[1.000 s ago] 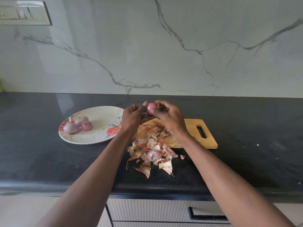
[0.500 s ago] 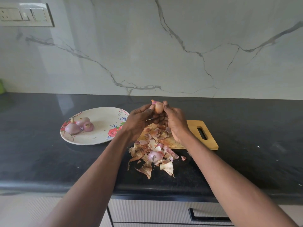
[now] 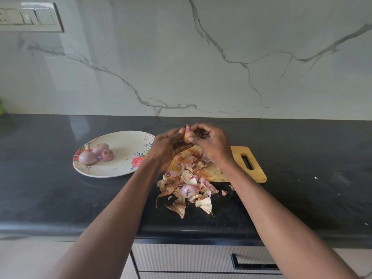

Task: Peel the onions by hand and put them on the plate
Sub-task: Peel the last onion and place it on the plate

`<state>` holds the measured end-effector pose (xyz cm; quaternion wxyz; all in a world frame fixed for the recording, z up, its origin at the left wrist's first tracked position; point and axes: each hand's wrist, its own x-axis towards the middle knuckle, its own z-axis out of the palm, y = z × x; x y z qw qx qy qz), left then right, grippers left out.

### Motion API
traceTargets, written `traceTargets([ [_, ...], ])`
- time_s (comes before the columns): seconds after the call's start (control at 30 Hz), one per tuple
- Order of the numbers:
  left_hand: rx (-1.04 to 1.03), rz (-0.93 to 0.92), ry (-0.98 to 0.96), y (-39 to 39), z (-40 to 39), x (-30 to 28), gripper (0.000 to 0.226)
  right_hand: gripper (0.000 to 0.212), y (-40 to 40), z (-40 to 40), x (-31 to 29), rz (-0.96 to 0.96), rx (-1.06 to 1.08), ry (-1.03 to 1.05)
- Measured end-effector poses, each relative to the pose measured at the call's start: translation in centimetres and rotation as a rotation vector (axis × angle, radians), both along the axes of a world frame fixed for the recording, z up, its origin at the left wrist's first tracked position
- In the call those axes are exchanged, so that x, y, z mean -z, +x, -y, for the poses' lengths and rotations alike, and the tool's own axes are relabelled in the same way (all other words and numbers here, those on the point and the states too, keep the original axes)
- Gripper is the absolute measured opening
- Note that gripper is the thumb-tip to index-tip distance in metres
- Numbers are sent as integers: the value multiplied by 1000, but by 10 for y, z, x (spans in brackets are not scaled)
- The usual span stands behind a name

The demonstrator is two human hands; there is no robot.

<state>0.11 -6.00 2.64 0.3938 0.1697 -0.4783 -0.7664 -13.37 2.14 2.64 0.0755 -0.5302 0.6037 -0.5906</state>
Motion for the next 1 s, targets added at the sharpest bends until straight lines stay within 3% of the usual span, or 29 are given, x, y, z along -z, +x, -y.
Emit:
traceTargets([
  [0.23,9,4,17,1,0,0,20,15,0,0,1,-70,39,-18],
  [0.6,8,32,18,2,4,5,17,16,3,-3,0,-91,32,21],
  [0.77,-11,11,30,3,5,4,17,12,2,-8,-6,46,4,4],
  [1.0,-6,45,-2,3,4,5,16,10,3,-3,2,-75,117,-25],
])
